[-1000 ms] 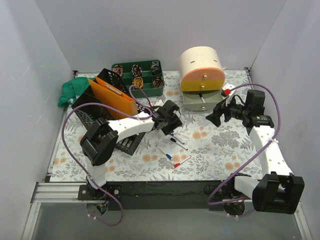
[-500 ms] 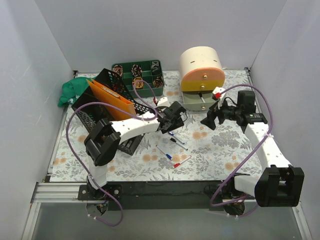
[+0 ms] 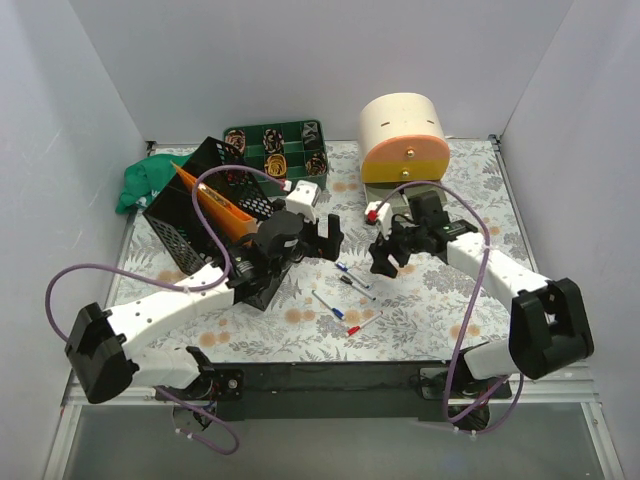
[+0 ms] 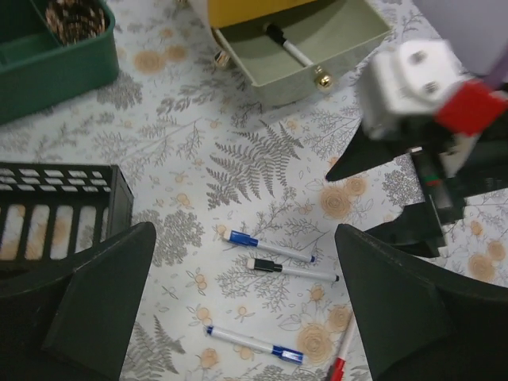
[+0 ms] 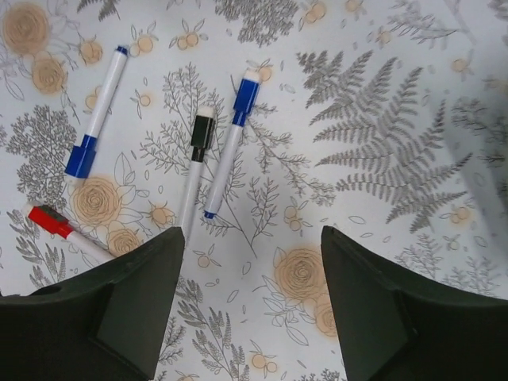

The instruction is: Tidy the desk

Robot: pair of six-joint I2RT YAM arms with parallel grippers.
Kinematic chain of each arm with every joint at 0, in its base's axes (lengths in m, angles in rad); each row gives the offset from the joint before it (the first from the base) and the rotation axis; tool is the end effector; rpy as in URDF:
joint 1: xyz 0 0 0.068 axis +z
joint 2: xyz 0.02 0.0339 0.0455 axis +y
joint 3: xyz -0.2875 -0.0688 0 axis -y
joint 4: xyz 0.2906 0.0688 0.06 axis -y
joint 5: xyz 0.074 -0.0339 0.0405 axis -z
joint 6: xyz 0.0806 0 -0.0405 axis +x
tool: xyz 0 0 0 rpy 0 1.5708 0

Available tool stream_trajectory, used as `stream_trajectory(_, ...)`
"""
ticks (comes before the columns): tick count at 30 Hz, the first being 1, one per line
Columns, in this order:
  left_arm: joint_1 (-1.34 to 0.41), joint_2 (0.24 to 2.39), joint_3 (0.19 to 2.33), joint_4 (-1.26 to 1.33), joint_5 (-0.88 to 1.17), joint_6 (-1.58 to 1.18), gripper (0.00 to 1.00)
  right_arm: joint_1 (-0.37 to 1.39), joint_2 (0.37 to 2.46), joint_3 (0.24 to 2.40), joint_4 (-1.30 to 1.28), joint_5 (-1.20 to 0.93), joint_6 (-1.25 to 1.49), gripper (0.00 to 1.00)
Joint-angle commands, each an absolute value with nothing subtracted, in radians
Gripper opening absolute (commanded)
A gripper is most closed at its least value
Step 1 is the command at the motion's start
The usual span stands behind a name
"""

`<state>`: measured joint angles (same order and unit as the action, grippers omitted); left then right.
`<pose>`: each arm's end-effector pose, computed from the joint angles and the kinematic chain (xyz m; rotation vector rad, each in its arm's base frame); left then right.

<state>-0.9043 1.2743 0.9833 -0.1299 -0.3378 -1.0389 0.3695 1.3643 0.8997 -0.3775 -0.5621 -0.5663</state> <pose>0.2488 -0.2732 0.3013 -0.3682 2.0546 -0.9106 0.3038 0.1637 0.2122 -1.2674 1.9448 0.5764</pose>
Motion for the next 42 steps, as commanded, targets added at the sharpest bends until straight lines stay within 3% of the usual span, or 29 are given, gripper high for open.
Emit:
stream_trajectory(1, -0.899, 1.180, 0.908, 0.023, -0.253, -0.704, 0.98, 0.469, 1.458, 0.928, -0.359, -0.407, -0.519, 0.75)
stream_trajectory(10, -0.899, 0.991, 0.723, 0.138, -0.319, -0.598, 0.98, 0.575, 1.581, 0.985, -0.351, -0.281, -0.474, 0.69)
stream_trajectory(26, -0.896, 0.986, 0.696, 0.126, -0.308, -0.611, 0.98, 0.629, 1.678, 1.009, -0.353, -0.195, -0.468, 0.60)
stream_trajectory(36, -0.893, 1.002, 0.699, 0.124, -0.291, -0.618, 0.98, 0.634, 1.701, 1.005, -0.350, -0.091, -0.486, 0.37)
stream_trajectory(40, -0.893, 1.005, 0.699, 0.124, -0.288, -0.617, 0.98, 0.634, 1.690, 1.005, -0.357, -0.103, -0.503, 0.16)
stream_trajectory(42, -0.893, 1.003, 0.698, 0.124, -0.288, -0.618, 0.98, 0.630, 1.681, 1.008, -0.367, -0.109, -0.508, 0.11)
